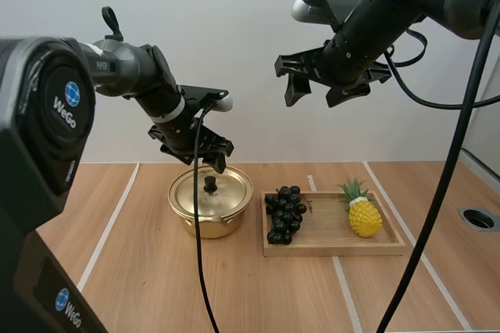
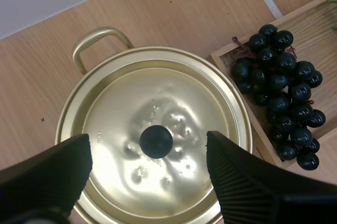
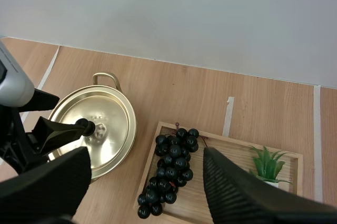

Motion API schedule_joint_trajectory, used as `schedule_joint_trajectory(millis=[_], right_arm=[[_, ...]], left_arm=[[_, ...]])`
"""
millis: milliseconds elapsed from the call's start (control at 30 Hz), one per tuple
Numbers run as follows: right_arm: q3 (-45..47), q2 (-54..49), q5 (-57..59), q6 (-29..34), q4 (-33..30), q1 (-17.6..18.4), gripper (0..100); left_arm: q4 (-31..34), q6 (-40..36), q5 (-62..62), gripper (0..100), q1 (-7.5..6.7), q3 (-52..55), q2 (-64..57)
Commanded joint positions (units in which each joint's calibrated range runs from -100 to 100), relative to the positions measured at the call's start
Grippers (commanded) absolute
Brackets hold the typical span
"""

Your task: Open the pot, put the grape inside, and close it

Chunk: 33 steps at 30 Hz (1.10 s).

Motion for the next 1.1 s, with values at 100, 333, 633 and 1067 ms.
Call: schedule_joint_trajectory(millis=[100, 333, 633, 1067], right_arm=[[0.36, -0.98, 0.00, -0.45, -0.42, 0.02, 100], [0.36, -0.98, 0.00, -0.45, -0.42, 0.02, 100], [0.36, -0.98, 0.00, -0.45, -0.42, 0.02, 100], [0.36, -0.98, 0.00, -0.45, -0.42, 0.02, 100]], left_arm=[[0.42, 0.98, -0.98, 100, -0.36, 0.24, 2.88], [-0.36, 2.05, -1.96, 100, -0.36, 0.24, 5.68], [-0.47, 3.33, -3.08, 100, -0.36, 0.24, 7.76], [-3.40, 0.93, -9.20, 0, -0.36, 0.24, 8.29]])
